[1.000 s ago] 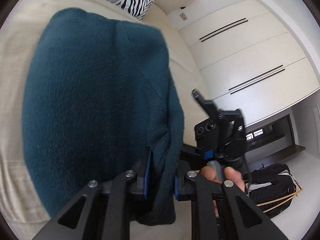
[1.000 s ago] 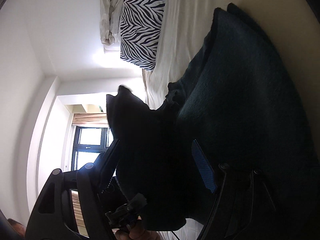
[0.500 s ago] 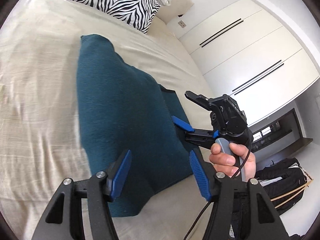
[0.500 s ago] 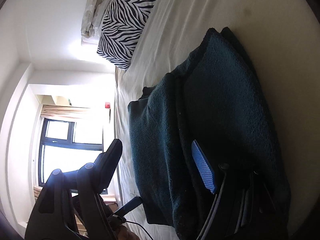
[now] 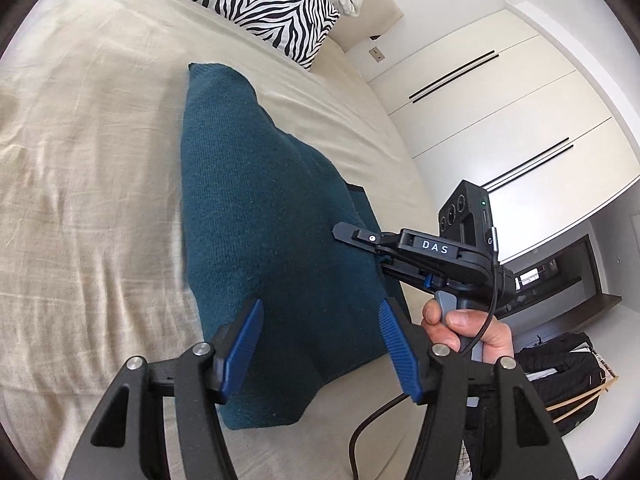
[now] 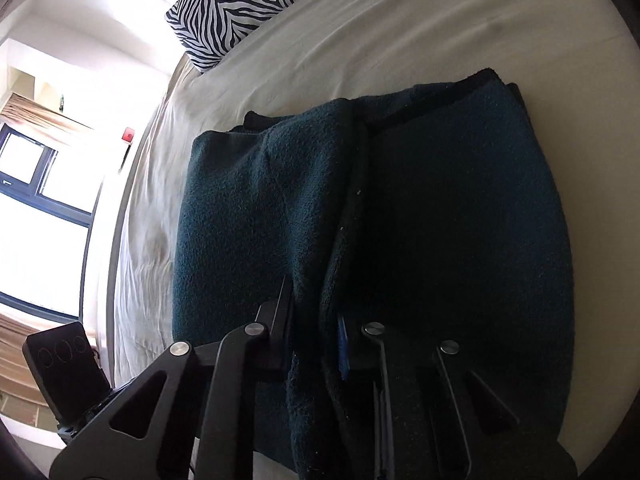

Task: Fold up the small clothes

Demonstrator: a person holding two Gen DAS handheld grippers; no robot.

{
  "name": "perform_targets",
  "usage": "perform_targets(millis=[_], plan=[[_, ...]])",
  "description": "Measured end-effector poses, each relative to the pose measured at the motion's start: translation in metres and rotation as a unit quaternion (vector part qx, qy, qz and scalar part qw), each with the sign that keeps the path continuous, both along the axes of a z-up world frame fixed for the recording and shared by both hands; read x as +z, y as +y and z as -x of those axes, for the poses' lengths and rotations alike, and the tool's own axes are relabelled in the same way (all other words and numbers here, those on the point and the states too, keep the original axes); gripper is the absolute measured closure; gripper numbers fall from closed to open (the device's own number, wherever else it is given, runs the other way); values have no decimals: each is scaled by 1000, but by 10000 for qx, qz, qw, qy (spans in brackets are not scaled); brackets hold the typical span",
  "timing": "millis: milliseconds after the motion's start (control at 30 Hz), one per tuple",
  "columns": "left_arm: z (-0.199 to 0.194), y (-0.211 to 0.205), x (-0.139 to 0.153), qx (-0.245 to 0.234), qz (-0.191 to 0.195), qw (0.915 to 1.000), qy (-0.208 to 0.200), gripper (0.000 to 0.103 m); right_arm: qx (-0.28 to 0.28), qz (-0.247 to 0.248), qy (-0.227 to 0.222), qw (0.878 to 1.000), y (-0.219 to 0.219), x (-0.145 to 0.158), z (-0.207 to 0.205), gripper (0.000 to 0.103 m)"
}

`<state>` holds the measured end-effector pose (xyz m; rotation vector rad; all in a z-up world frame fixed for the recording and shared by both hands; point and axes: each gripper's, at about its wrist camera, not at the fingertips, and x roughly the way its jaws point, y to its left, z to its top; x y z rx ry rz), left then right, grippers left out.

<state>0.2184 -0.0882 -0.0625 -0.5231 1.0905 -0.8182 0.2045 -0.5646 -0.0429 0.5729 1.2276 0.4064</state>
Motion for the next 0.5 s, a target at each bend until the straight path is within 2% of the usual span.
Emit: perform_targets(millis=[133,267,500], plan=[[1,-7,7,-52,-99,9998,-138,40,-276,-43,-349,9990,-25,18,1,90],[1,-19,12,-121,-153,9995,-232,40,-475,-207,-443,9977,-61,26,15,90],[-7,-35,17,-321,-337,9983,-341,40,-1009,-389,-216,9939,-118,-1,35,90]])
